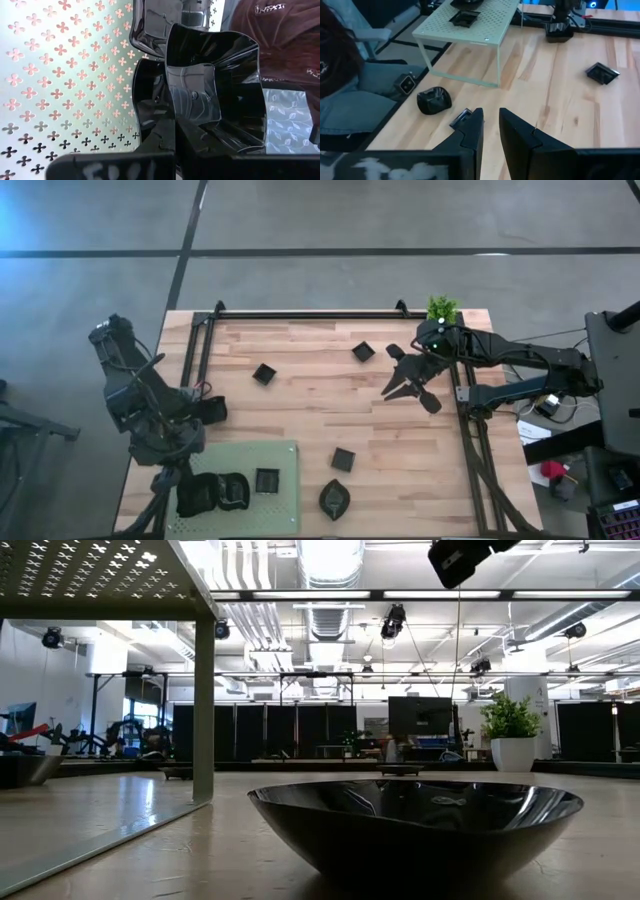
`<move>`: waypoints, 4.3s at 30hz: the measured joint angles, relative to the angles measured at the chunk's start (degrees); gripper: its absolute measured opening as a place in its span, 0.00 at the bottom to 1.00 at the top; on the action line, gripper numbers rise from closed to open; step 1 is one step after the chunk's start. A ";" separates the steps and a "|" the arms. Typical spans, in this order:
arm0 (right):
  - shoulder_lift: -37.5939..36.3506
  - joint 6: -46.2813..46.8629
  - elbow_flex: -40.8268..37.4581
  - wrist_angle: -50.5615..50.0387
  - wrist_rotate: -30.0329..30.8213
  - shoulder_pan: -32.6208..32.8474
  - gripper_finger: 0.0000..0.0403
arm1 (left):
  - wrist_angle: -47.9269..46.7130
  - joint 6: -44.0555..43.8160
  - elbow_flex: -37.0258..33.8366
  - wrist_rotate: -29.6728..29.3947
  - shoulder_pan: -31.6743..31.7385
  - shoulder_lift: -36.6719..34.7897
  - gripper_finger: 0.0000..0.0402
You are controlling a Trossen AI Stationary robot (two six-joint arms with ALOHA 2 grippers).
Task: Pick & Place Mini shaped plates
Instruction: Stack the black distorted square plate on top of the other black distorted square plate on the shelf, then stack the black square plate on top of the other black square plate on the shelf
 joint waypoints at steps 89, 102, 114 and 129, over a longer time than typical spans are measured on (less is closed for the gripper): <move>0.00 0.83 0.00 0.00 -0.07 0.00 0.14 | -13.17 18.31 7.07 -65.04 6.09 -1.20 0.09; 0.00 0.83 0.00 0.00 -0.07 -0.01 0.14 | -14.07 16.29 2.51 -58.63 20.05 -1.22 0.09; 0.00 0.83 0.00 0.02 -0.07 0.00 0.14 | -16.86 15.36 1.70 -42.11 35.20 -1.09 0.09; 0.00 0.83 0.00 0.00 -0.07 0.00 0.14 | -36.14 -5.38 1.68 -32.23 41.33 1.45 0.09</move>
